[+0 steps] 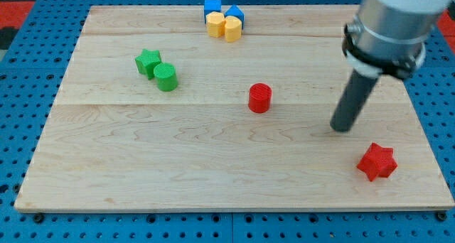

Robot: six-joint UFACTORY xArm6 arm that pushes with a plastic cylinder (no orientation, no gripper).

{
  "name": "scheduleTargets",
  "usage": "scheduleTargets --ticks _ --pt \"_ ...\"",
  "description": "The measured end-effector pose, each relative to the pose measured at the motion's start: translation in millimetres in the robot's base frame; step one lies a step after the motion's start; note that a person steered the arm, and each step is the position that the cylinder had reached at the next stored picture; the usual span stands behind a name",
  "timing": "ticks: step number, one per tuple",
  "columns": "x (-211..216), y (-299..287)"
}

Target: Slide the red circle towards the red star

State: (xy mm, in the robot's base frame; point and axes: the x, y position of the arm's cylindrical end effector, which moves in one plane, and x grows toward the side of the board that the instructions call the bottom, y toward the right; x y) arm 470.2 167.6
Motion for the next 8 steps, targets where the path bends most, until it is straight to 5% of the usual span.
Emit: scheduleTargets --ticks 1,3,4,6,8 --pt "-57.1 -0.6" --pt "-109.0 -96.3" --pt "-82.4 -158.2" --pt "-3.1 -39.5" --pt "-68.8 -56.1"
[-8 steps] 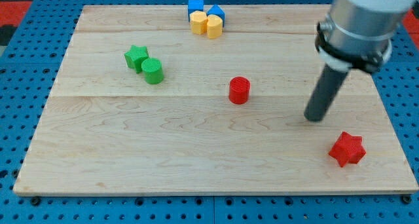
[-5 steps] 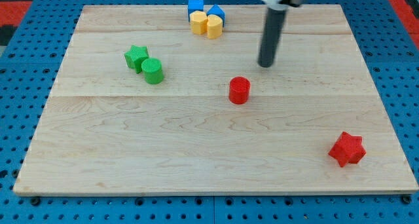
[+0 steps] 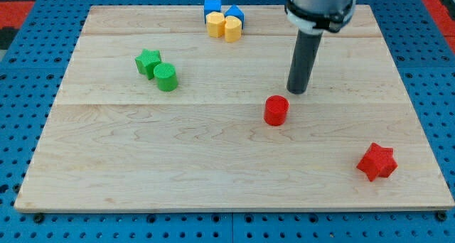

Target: Slide the red circle towards the red star

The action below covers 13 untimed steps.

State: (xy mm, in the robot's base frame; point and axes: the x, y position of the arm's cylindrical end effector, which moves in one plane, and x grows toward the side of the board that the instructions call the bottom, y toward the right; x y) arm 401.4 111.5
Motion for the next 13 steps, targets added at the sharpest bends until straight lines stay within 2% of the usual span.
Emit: scheduleTargets --ticks 1,2,3,4,5,7,8,9,10,11,13 --pt "1.7 -49.3" --pt "46.0 -35.5" --pt "71.7 -43.8" --pt "75.3 -49.3" --pt "107.8 -44.2" --pt "135.8 -91.5" --pt "141.5 -28.4" --pt "141.6 4.4" --pt "141.6 2.4" --pt "119.8 -4.4" --pt "119.5 58.1"
